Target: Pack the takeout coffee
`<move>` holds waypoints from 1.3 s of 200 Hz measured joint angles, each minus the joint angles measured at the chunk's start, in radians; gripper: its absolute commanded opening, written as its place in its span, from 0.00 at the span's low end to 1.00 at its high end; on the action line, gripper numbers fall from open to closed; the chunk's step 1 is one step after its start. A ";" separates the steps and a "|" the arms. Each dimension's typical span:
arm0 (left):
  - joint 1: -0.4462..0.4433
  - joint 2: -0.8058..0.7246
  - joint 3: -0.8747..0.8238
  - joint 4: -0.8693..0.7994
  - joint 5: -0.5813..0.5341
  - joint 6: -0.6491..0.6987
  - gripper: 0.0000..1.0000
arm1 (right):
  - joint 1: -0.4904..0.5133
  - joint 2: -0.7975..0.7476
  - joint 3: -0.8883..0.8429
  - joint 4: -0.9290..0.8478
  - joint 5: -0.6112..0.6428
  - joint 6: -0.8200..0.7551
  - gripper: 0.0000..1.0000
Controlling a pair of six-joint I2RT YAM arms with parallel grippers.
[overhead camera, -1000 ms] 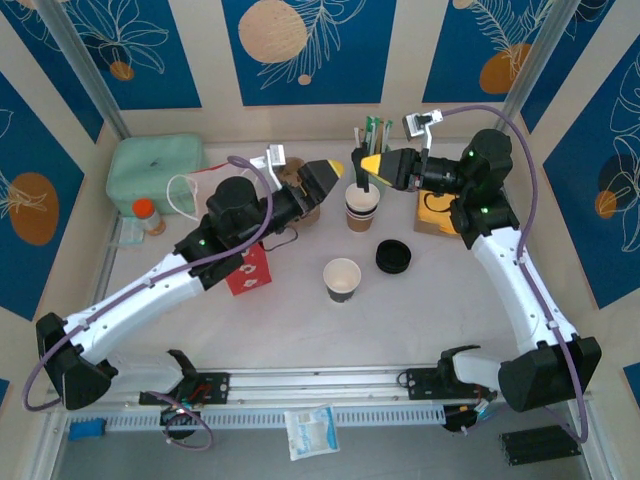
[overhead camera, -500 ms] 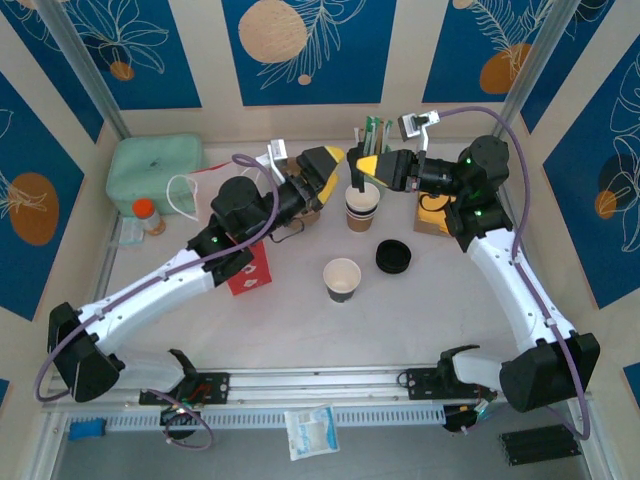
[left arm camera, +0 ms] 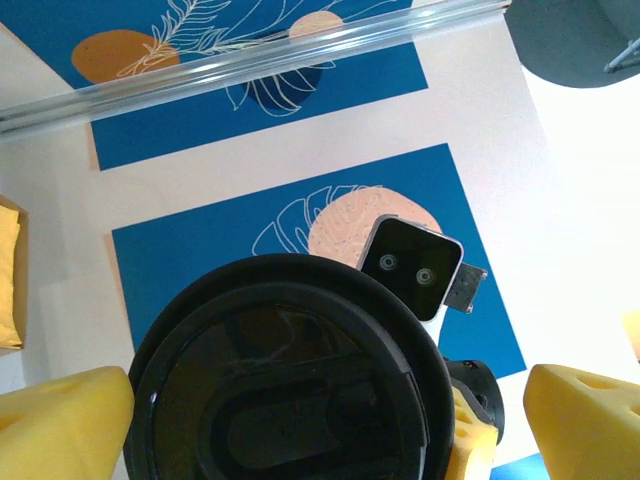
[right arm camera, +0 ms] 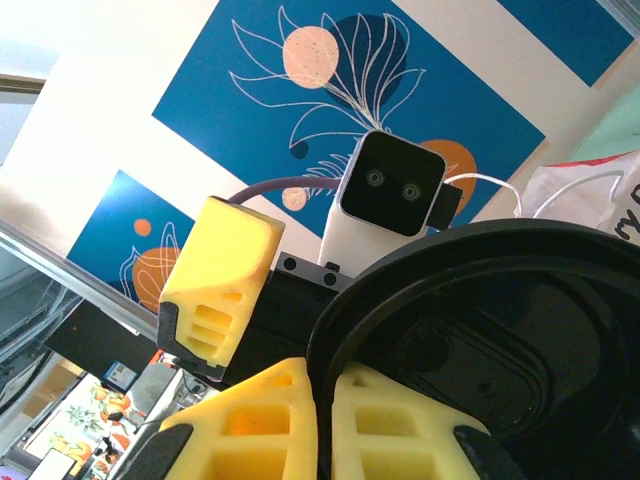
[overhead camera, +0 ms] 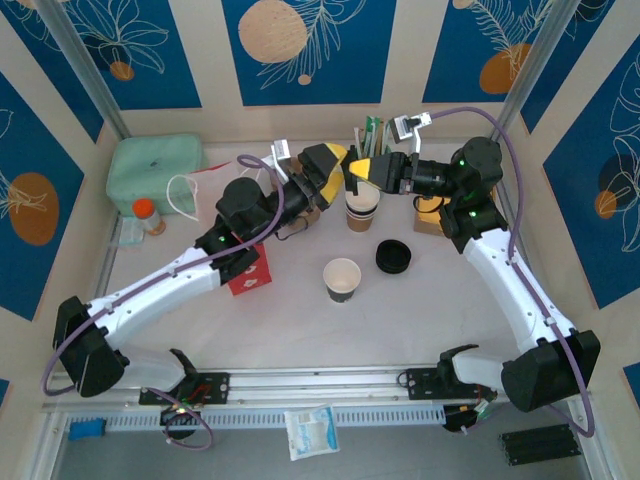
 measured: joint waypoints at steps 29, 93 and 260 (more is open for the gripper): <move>0.000 0.026 -0.022 0.047 0.000 -0.047 0.93 | 0.006 0.002 0.000 0.000 0.002 0.000 0.07; 0.001 0.037 -0.029 0.095 0.000 -0.097 0.83 | 0.010 0.003 0.000 -0.004 0.007 -0.008 0.06; 0.005 0.039 -0.045 0.093 -0.004 -0.087 0.66 | 0.011 0.000 -0.002 -0.083 0.029 -0.070 0.48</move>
